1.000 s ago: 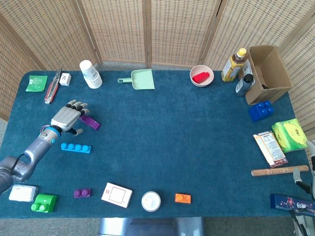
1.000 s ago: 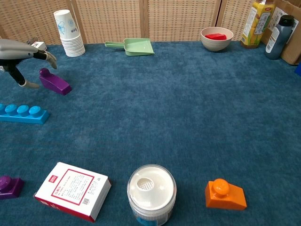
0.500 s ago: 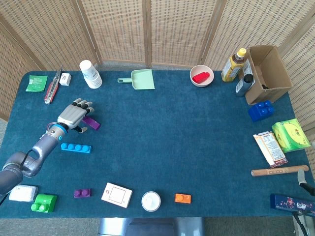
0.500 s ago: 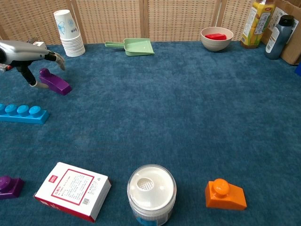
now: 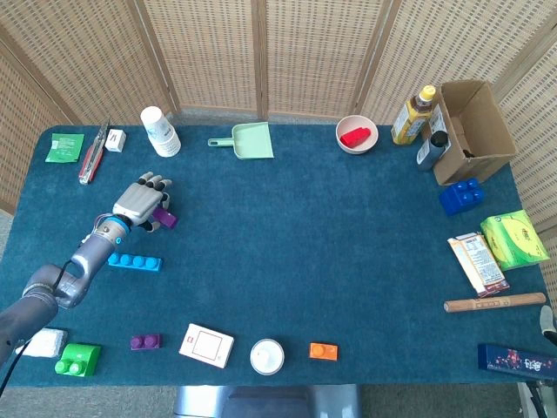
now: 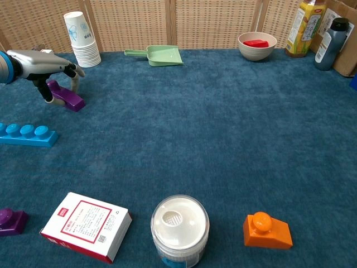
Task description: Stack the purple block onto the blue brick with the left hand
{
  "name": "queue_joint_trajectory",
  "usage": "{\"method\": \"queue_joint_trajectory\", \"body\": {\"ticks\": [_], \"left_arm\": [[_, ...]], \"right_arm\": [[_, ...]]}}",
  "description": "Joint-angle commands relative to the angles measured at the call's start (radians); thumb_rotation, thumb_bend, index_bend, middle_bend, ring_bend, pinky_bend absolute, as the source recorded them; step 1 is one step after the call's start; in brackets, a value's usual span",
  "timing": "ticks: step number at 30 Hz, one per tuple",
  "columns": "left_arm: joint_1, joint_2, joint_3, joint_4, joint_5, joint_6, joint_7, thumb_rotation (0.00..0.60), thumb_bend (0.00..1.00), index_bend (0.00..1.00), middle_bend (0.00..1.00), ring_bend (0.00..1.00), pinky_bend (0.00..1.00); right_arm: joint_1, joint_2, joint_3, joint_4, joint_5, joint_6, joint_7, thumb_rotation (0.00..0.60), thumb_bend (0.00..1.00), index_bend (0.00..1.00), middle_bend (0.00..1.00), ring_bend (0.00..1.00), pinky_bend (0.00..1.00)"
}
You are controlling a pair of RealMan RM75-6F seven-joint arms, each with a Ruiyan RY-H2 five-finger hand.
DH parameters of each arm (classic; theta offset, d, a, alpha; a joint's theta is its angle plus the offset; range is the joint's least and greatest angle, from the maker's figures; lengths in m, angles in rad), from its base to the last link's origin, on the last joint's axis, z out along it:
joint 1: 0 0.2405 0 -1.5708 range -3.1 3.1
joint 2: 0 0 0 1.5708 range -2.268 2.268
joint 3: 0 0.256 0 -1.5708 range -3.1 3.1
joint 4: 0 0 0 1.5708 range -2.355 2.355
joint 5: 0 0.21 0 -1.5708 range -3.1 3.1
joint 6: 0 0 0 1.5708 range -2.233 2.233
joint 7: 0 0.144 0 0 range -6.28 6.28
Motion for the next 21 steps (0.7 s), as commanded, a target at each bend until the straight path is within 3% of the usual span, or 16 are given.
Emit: {"method": "queue_joint_trajectory", "body": {"ticks": [1, 9, 14, 21], "left_arm": [[-0.001, -0.007, 0.005, 0.009, 0.000, -0.003, -0.002, 0.600, 0.36, 0.48, 0.16, 0.02, 0.00], [0.004, 0.020, 0.002, -0.027, -0.008, 0.017, -0.005, 0.600, 0.37, 0.63, 0.26, 0.08, 0.00], [0.015, 0.101, -0.013, -0.134, -0.039, 0.025, 0.026, 0.600, 0.37, 0.67, 0.28, 0.09, 0.00], [0.071, 0.268, -0.039, -0.367, -0.136, 0.051, 0.113, 0.600, 0.37, 0.66, 0.28, 0.09, 0.00]], "right_arm": [[-0.004, 0.001, 0.001, 0.000, -0.001, 0.004, 0.004, 0.600, 0.41, 0.07, 0.10, 0.00, 0.07], [-0.006, -0.007, 0.001, 0.004, -0.010, 0.006, 0.006, 0.600, 0.41, 0.07, 0.10, 0.00, 0.07], [0.001, -0.020, 0.002, 0.016, -0.017, -0.005, 0.015, 0.600, 0.41, 0.07, 0.10, 0.00, 0.07], [0.016, -0.037, 0.003, 0.042, -0.029, -0.029, 0.041, 0.600, 0.41, 0.07, 0.10, 0.00, 0.07]]}}
